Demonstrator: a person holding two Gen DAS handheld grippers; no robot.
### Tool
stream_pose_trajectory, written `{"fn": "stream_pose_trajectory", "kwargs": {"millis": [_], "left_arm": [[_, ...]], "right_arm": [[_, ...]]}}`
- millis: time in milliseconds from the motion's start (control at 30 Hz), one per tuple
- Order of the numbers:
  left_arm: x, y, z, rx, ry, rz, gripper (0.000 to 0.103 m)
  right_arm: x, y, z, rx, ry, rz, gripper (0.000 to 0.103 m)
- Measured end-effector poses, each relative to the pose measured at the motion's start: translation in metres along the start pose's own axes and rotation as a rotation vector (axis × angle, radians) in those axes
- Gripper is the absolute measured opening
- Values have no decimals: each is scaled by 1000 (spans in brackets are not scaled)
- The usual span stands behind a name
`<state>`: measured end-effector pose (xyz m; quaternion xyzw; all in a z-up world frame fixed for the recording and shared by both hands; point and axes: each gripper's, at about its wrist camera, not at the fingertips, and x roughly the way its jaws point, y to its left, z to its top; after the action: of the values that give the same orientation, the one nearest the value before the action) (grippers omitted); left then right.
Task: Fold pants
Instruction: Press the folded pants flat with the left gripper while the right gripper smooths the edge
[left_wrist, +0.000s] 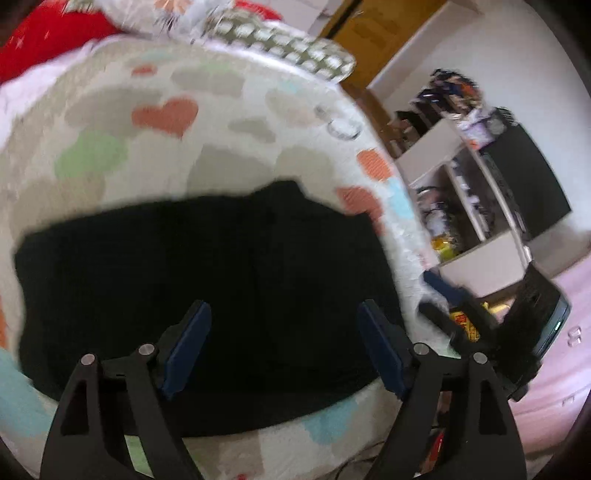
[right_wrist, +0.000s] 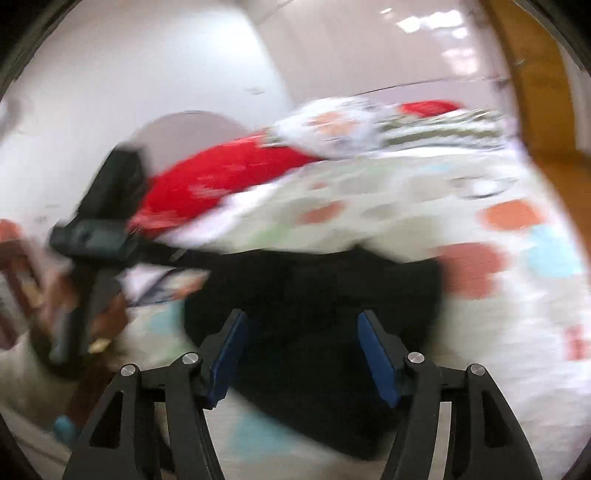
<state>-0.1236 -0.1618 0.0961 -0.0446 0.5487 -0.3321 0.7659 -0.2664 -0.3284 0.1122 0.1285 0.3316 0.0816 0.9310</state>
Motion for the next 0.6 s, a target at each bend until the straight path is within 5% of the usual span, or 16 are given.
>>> {"fn": "stream_pose_trajectory", "kwargs": {"millis": [133, 167, 200, 233, 267, 333, 500, 600], "left_arm": [[35, -3, -12, -19, 11, 52, 81], [41, -6, -16, -20, 17, 31, 80], [42, -9, -17, -18, 13, 33, 77], [43, -14, -18, -8, 7, 36, 65], [42, -22, -19, 15, 20, 13, 49], [40, -31, -18, 28, 35, -31, 39], [40, -24, -19, 33, -16, 117, 41], [38, -12, -22, 1, -15, 93, 48]], "right_arm": [[39, -43, -4, 122, 99, -59, 65], [47, -48, -9, 147, 121, -34, 52], [54, -52, -14, 171, 138, 11, 17], [59, -56, -16, 182, 145, 45, 7], [58, -54, -17, 164, 130, 35, 8], [49, -55, -15, 146, 104, 25, 6], [26, -57, -17, 138, 105, 3, 6], [49, -53, -27, 101, 177, -58, 9]]}}
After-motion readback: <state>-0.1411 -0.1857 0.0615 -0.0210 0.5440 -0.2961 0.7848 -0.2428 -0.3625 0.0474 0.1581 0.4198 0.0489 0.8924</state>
